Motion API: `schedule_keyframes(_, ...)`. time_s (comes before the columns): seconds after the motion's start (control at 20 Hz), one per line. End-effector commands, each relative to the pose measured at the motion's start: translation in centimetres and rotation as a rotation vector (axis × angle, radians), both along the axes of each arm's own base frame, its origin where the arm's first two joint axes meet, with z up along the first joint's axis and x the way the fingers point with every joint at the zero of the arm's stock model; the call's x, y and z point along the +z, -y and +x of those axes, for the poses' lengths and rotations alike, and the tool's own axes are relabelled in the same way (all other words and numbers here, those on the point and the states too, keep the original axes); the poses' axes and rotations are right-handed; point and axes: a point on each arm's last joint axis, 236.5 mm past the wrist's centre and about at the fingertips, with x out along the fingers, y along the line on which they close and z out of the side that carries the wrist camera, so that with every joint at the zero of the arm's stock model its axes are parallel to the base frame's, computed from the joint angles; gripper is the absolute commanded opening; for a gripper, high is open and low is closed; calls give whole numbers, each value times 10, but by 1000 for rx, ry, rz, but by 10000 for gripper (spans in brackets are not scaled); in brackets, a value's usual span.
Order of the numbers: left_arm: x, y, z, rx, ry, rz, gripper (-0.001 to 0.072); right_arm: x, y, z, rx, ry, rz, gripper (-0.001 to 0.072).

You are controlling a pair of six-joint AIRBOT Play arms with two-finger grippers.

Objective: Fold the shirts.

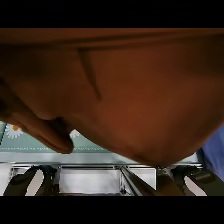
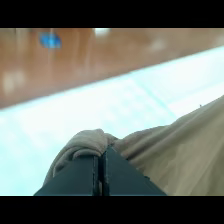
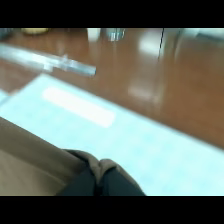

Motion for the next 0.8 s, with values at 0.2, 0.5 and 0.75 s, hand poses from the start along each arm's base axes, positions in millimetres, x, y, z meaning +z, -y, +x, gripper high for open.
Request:
schedule_keyframes(0.2,-164,-3,76,-47,-429,-133,18,-87,-17,90,16,-312,-96,27)
schedule_keyframes(0.5,-281,-15,217,120,-571,-221,18,-223,-36,231,-33,-574,-130,27)
schedule_keyframes(0.75,-356,-26,297,163,-698,-229,18,-322,-2,329,-219,-676,-4,27)
